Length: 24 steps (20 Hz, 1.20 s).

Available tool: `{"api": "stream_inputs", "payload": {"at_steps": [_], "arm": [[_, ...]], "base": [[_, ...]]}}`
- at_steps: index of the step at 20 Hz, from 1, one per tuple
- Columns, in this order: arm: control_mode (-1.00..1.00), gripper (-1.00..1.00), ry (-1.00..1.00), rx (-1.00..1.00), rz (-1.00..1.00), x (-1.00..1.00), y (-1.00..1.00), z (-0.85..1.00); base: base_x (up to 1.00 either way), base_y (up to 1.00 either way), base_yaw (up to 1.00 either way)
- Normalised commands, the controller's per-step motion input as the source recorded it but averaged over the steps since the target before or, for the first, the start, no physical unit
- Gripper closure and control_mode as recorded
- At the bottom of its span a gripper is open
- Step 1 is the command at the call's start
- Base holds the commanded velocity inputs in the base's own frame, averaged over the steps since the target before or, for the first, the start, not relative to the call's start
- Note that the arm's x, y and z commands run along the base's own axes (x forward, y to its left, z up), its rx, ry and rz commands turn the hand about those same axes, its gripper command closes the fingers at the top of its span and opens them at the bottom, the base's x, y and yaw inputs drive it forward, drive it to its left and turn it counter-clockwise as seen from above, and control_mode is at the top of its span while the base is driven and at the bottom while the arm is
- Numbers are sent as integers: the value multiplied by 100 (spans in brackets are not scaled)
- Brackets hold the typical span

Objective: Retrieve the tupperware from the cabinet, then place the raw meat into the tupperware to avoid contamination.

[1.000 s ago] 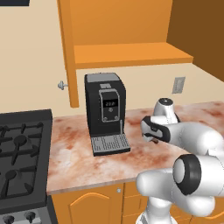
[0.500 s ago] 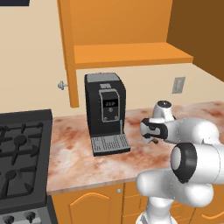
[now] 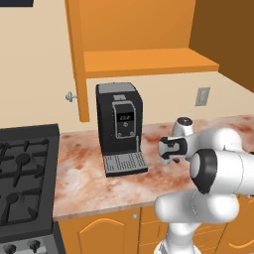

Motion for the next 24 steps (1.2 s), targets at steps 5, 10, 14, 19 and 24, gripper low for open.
{"api": "stream_inputs", "payload": {"at_steps": [5, 10, 14, 19, 24], "arm": [[-100, -100, 0, 0, 0, 18, -8, -13], [-100, -100, 0, 0, 0, 17, -4, -13], [-100, -100, 0, 0, 0, 17, -3, -15], [-100, -100, 0, 0, 0, 17, -1, -15], [-100, 100, 0, 0, 0, 14, -1, -15]], "base": [[0, 0, 0], [0, 0, 0], [0, 0, 0], [0, 0, 0], [0, 0, 0]]}}
